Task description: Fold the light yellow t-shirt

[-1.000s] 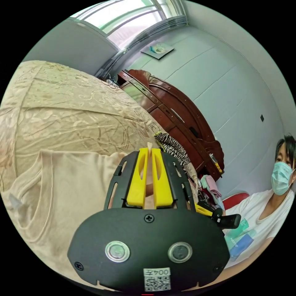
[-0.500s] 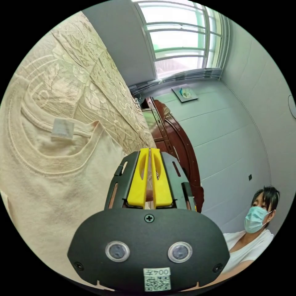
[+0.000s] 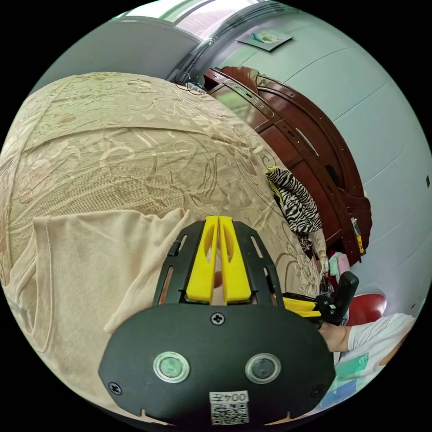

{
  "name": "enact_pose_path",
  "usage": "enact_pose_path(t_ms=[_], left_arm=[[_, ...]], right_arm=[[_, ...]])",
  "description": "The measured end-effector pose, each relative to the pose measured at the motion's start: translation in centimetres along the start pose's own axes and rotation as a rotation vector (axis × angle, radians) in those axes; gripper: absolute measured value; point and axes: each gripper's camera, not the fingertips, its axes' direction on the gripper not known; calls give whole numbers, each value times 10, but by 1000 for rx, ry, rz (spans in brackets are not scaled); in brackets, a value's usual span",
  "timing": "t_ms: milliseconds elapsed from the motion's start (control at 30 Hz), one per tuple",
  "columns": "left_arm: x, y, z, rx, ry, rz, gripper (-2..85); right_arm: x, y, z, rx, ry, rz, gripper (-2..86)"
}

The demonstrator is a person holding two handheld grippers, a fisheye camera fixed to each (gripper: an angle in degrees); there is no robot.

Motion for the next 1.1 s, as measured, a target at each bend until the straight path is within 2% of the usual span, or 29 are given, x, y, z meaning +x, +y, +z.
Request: enact_pose_path(t_ms=[33,100,200,300,400,467,533,600,633,700,767,833,933,1000,1067,1100], left_arm=[[-1,-1,0,7,-3,-17,2],[-13,-4,-1,38,-11,-123,2],[-31,-3,-6,83,39,-276,2],[-23,-1,-19,144,65,-309,2],[-2,4,-52,254,133,-287,2],[15,13,-79,301,177,-250,2],[35,29,-101,282,171,-218,1],[57,65,-121,235,118,-226,1],[62,75,-124,218,109,-224,1],[75,109,-131,122,53,-283,1],[91,133,-149,167,92,-319,1],[114,153,-163,206,140,-323,1],[147,174,-157,78,117,-314,2],[152,188,-135,-121,66,-345,2],[150,202,-151,-40,159,-444,2],[155,210,-172,28,223,-479,2]], right_arm=[[5,-1,2,-21,-12,-14,14],[7,2,8,-98,34,-44,4],[6,14,-1,-100,132,-116,-1],[19,21,-11,-80,155,-93,-5],[24,28,-32,52,161,-117,-5],[21,33,-44,108,66,-158,-3],[22,35,-38,66,24,-163,-1],[31,36,-15,-92,60,-125,-1],[38,38,-15,-106,38,-93,-4],[38,43,-32,-56,25,-82,-6],[25,60,-54,34,50,-146,-6],[18,76,-58,18,56,-165,-7],[11,104,-63,-20,61,-128,-7],[4,123,-67,-53,110,-125,-7],[0,147,-58,-203,206,-124,-7],[1,154,-63,-206,199,-111,-7]])
